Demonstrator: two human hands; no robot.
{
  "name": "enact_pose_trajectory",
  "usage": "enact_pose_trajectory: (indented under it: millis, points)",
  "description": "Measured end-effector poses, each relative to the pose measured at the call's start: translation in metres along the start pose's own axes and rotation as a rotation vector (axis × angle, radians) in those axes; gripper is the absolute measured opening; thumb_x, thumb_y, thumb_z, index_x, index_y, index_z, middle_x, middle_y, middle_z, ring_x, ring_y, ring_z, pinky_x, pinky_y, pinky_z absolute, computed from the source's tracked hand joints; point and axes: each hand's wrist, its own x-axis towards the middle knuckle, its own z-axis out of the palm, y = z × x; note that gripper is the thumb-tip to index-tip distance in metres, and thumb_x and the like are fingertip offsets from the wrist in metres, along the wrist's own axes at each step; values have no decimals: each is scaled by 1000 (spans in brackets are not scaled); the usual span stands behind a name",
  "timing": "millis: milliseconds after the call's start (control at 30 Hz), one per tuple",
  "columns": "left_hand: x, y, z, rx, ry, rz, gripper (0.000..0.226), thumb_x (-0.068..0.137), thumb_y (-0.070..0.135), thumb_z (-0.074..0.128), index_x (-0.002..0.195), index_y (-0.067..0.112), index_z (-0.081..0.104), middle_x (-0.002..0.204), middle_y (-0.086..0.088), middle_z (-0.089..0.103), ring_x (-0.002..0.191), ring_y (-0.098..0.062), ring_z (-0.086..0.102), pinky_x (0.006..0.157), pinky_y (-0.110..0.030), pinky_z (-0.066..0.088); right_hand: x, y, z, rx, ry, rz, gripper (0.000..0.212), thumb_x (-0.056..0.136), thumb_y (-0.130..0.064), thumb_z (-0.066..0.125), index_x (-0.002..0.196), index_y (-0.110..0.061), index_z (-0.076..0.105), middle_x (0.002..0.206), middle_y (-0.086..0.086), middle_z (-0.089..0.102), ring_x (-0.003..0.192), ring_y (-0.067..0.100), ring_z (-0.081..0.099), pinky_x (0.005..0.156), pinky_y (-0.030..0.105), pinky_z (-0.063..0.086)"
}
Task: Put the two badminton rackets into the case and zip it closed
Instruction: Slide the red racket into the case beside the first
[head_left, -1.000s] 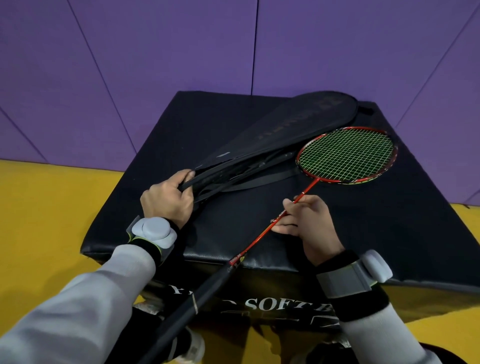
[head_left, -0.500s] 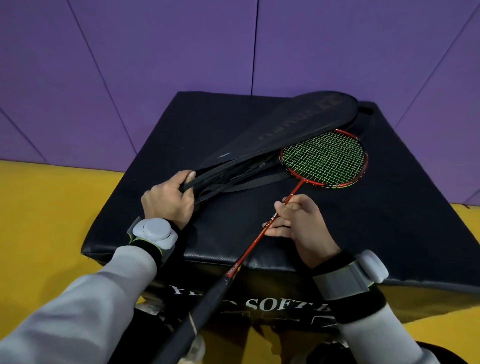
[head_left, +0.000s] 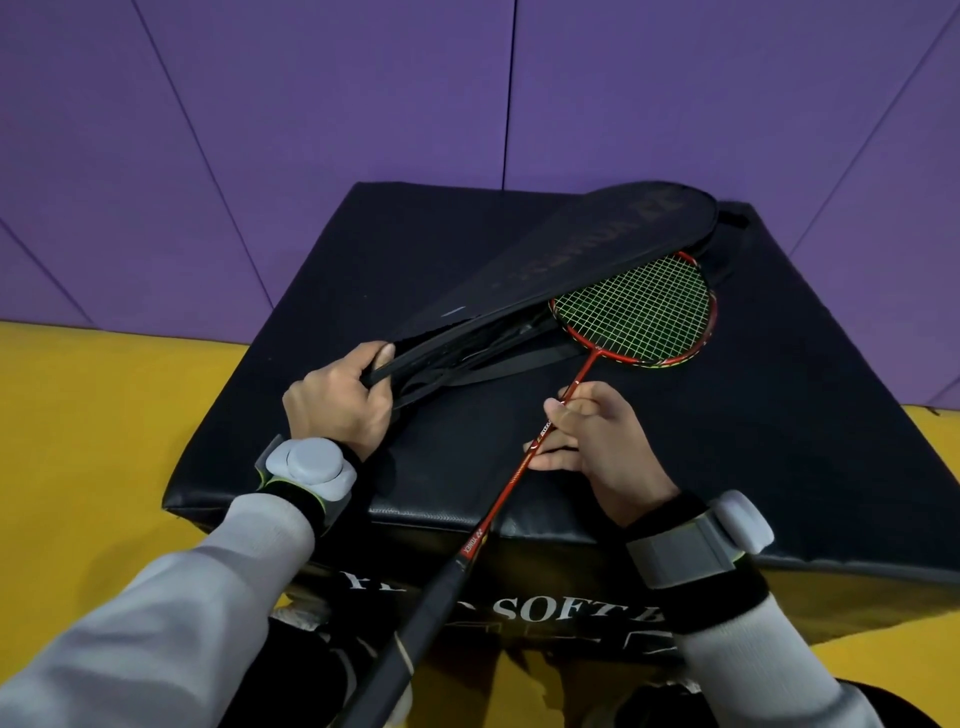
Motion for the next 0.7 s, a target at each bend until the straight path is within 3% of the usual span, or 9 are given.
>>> enact_pose_trajectory:
  millis: [167, 367, 467, 600, 700]
  points:
    - [-2, 0, -1, -13, 15, -1, 23, 97, 42, 54, 100, 32, 74, 55, 12, 45, 56, -20, 45, 68, -31, 40, 5, -5, -1, -59, 10, 13, 24, 98, -8, 59, 119, -3, 50, 95, 18, 56, 73, 34, 70, 53, 33, 58]
    - [-1, -1, -1, -23, 15, 13, 25, 94, 46, 52, 97, 34, 74, 54, 14, 45, 54, -17, 46, 67, -29, 39, 18, -9, -3, -101, 23, 36, 30, 99, -8, 58, 126, -1, 48, 106, 21, 58, 69, 29, 70, 51, 33, 59]
    - [-1, -2, -1, -27, 26, 23, 24, 94, 46, 52, 96, 35, 73, 50, 18, 41, 53, -15, 45, 66, -28, 37, 26, -10, -2, -108, 42, 41, 38, 100, -7, 55, 136, 0, 44, 101, 21, 57, 73, 31, 68, 53, 33, 61]
    - [-2, -4, 0, -24, 49, 51, 23, 94, 45, 53, 95, 35, 73, 48, 24, 37, 51, -12, 41, 63, -25, 34, 34, -13, 0, -79, 30, 52, 41, 98, 2, 53, 138, 4, 41, 79, 9, 56, 64, 22, 66, 49, 30, 60]
    - [-2, -4, 1, -16, 47, 58, 23, 94, 45, 52, 94, 34, 72, 50, 25, 37, 51, -11, 40, 63, -25, 33, 41, -14, 1, -70, 58, 46, 61, 94, 11, 55, 148, 0, 30, 84, 6, 58, 70, 21, 65, 48, 33, 60]
